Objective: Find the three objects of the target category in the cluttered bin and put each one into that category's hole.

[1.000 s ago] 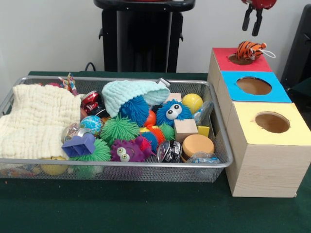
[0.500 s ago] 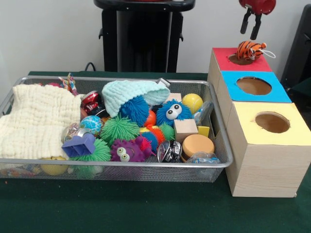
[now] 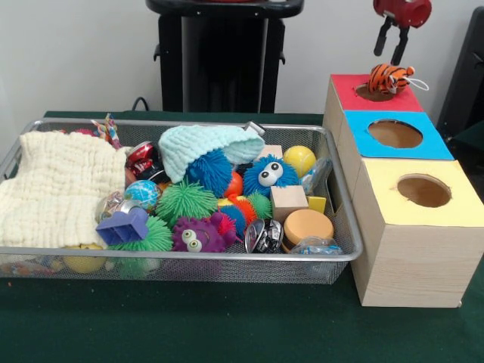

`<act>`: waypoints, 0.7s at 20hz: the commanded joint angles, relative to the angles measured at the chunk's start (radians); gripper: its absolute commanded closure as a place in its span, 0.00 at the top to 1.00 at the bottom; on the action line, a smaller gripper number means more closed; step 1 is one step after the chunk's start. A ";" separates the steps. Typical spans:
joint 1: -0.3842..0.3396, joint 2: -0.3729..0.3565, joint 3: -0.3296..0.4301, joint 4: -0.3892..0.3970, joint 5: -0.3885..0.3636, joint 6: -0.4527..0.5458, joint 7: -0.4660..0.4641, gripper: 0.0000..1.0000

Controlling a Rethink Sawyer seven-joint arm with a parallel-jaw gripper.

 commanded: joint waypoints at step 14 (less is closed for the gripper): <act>0.051 0.105 -0.069 -0.207 0.025 0.191 0.201 1.00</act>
